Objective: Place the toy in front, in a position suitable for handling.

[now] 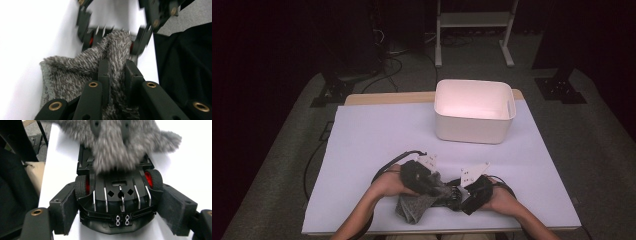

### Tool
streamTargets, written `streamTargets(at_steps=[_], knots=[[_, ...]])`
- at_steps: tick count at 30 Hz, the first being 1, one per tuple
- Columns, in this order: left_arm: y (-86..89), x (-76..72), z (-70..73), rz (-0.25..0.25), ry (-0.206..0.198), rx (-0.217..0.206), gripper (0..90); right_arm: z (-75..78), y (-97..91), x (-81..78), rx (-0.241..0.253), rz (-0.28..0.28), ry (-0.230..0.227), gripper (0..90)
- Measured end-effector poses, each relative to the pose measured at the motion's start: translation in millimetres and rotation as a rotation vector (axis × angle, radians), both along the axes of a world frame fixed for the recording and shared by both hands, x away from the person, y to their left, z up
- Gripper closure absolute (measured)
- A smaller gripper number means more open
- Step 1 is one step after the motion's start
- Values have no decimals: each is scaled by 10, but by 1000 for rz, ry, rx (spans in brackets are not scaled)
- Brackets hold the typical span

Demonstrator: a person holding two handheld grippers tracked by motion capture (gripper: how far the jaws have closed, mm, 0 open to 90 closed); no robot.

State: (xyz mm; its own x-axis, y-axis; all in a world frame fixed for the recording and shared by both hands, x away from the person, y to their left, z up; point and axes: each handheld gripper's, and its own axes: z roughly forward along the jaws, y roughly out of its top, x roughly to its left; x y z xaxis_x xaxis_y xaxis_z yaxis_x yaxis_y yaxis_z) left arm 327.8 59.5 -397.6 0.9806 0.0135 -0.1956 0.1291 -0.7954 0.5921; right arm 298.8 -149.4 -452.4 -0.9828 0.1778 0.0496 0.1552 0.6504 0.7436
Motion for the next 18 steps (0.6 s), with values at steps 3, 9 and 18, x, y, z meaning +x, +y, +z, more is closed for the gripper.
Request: streamTargets(at_steps=[3,9,18], knots=[[-116,9,17,-25,-8,12,777,-6,39,46,2,4,-8,221],[-85,-21,-16,-33,-8,27,774,-56,31,31,-5,1,-8,224],[442,-29,-37,54,-8,61,767,-58,22,41,10,6,-11,223]])
